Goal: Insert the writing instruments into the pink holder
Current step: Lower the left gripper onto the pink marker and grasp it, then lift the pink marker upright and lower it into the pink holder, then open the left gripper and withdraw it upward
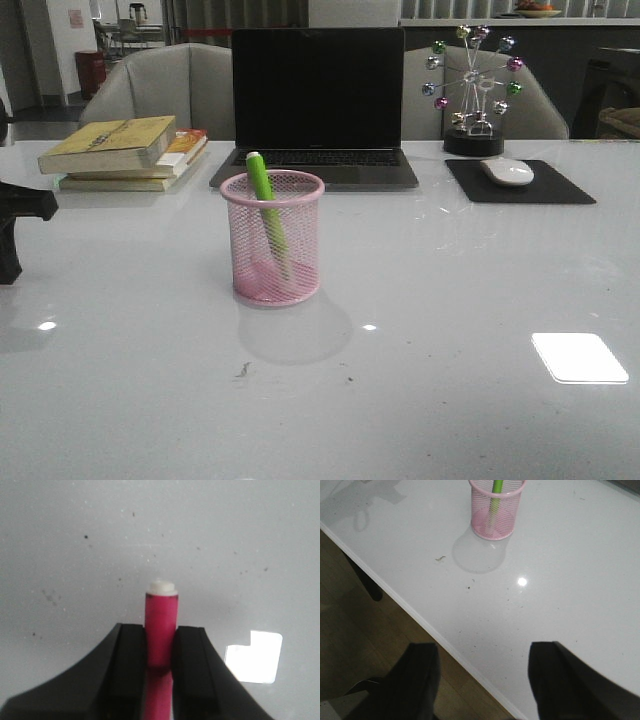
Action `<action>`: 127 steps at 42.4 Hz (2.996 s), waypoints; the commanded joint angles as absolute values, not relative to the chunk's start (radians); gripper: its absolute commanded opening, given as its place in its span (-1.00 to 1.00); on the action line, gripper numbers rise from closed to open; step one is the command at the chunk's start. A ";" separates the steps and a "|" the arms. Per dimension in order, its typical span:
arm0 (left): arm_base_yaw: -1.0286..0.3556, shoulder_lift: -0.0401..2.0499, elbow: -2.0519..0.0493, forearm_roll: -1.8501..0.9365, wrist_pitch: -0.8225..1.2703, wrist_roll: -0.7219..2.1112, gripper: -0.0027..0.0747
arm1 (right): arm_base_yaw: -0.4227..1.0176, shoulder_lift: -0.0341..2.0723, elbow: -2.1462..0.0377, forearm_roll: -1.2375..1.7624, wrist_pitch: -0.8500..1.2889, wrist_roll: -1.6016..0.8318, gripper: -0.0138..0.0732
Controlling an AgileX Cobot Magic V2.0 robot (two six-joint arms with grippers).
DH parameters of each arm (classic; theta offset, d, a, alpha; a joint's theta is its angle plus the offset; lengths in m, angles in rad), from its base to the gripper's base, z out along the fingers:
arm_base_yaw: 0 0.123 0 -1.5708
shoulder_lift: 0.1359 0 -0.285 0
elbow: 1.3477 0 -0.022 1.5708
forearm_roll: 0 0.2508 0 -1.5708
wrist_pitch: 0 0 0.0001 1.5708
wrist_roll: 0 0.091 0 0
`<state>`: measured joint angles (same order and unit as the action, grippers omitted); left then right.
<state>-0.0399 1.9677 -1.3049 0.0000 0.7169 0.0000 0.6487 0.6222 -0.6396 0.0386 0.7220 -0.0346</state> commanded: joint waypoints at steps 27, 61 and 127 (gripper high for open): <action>-0.452 1.260 -0.854 -0.085 -0.314 0.000 -0.69 | 0.649 0.621 -0.668 0.028 0.654 -0.045 0.47; -0.661 1.798 -0.907 -0.047 -0.995 -0.008 -0.69 | 0.649 0.621 -0.668 0.028 0.654 -0.045 0.47; -0.661 0.899 -0.911 0.000 0.665 0.129 0.19 | 0.649 0.621 -0.668 0.028 0.654 -0.045 0.47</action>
<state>-0.6547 0.9620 -0.8843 0.0000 0.6185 0.1302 0.6487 0.6208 -0.6396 0.0386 0.7220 -0.0346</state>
